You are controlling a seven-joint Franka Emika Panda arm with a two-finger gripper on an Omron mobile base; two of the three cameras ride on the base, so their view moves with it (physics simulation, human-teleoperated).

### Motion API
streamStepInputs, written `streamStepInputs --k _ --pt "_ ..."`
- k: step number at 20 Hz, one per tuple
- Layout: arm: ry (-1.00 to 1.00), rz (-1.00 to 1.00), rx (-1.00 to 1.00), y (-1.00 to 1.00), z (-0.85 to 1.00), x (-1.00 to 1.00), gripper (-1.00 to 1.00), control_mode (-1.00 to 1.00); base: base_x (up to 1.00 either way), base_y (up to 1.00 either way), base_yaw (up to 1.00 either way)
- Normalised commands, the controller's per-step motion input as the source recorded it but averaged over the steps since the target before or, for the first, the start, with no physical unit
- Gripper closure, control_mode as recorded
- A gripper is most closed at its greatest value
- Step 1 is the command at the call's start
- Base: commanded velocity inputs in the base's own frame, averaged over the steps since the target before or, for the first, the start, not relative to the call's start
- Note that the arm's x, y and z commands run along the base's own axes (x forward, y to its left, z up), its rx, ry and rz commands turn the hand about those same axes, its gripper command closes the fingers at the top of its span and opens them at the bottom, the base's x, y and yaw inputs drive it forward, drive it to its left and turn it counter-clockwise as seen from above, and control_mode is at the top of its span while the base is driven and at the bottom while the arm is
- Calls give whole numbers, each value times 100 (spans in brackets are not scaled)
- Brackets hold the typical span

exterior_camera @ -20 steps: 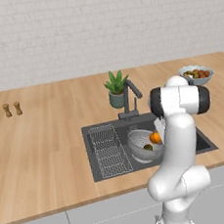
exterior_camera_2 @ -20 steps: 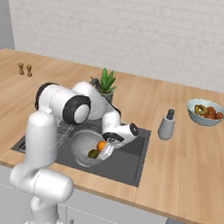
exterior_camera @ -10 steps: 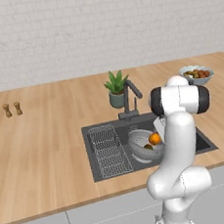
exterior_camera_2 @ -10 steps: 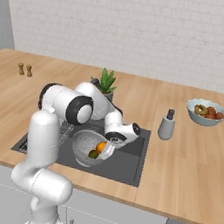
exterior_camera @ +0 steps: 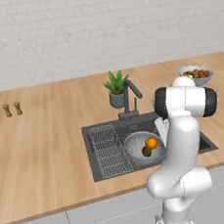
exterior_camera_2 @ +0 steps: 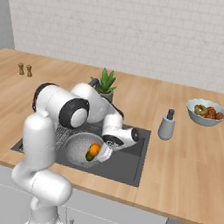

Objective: Put the colander in the sink, put the mango, orange in the colander, and turn on the sink faucet and pour water over the colander.

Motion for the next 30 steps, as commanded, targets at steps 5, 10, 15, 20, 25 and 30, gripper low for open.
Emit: streamStepInputs --k 5,10,15,20,25,30 --pt "-33 0 16 0 80 -46 -100 -100 0 0 0" --pt "-27 0 15 0 88 -19 -100 -100 0 0 0" --pt "-9 -1 24 -3 75 -1 -100 -100 0 0 0" --pt "7 -6 33 -1 49 10 -100 -100 0 0 0" --pt "6 -14 33 0 40 10 -100 -100 0 0 0" --pt "6 -16 23 0 15 21 -100 -100 0 0 0"
